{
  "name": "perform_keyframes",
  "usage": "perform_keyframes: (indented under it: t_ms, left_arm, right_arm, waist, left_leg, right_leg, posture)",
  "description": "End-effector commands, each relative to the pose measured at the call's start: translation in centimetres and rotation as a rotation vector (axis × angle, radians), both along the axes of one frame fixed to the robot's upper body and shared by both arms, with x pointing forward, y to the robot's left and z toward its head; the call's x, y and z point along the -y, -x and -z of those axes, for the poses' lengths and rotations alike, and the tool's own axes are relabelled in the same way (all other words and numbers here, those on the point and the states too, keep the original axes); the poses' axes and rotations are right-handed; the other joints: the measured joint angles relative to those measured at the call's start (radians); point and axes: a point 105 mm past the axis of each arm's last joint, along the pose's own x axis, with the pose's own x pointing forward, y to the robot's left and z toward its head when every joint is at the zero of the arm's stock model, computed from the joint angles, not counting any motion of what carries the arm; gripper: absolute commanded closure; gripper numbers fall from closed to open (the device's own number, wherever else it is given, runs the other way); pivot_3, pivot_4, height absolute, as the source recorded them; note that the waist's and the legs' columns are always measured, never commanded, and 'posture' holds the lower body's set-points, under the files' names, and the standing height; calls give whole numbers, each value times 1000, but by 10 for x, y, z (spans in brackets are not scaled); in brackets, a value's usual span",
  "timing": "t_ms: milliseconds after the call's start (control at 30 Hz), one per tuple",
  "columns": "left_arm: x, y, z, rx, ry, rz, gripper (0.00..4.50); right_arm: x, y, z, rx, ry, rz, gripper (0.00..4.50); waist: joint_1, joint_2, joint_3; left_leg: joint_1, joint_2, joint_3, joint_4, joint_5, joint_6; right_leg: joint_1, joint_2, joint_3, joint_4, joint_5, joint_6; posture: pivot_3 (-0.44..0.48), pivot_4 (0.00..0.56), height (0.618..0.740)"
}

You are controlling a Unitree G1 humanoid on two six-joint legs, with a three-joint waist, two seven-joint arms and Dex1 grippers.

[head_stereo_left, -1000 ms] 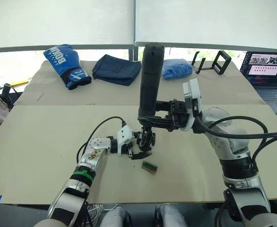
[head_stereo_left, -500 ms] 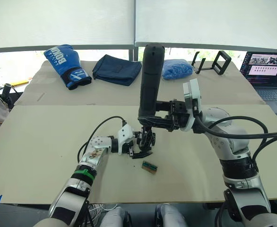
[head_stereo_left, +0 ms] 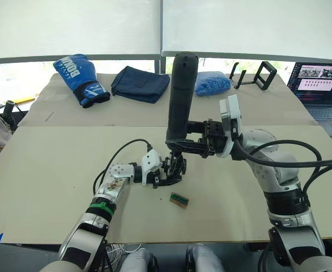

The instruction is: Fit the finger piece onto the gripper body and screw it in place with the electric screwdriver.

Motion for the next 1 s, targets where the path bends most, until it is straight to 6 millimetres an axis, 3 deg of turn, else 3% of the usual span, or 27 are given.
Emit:
perform_keyframes:
  t_ms: [33,700,1000]
  left_arm:
    - [1,0,2,-7,-1,-7,2116]
    - [0,3,7,-63,22,-14,2116]
    - [-1,3,9,-69,15,-22,2116]
  right_arm:
    - [-2,2,6,-4,28,-2,2561]
    - [-10,-5,46,-93,101,60,2561]
    - [-10,-3,48,-86,105,58,2561]
  waist:
    - [0,0,0]
    - [-1,-1,-4]
    - [-2,-1,-6]
  left_leg:
    - [0,0,0,0,0,0]
    - [4,0,-1,-1,0,0]
    - [6,0,-1,-2,0,0]
  right_leg:
    - [0,0,0,0,0,0]
    - [3,-2,0,0,0,0]
    - [3,-3,1,0,-1,-1]
  posture:
    - [0,150,740]
    - [0,150,740]
    - [0,150,740]
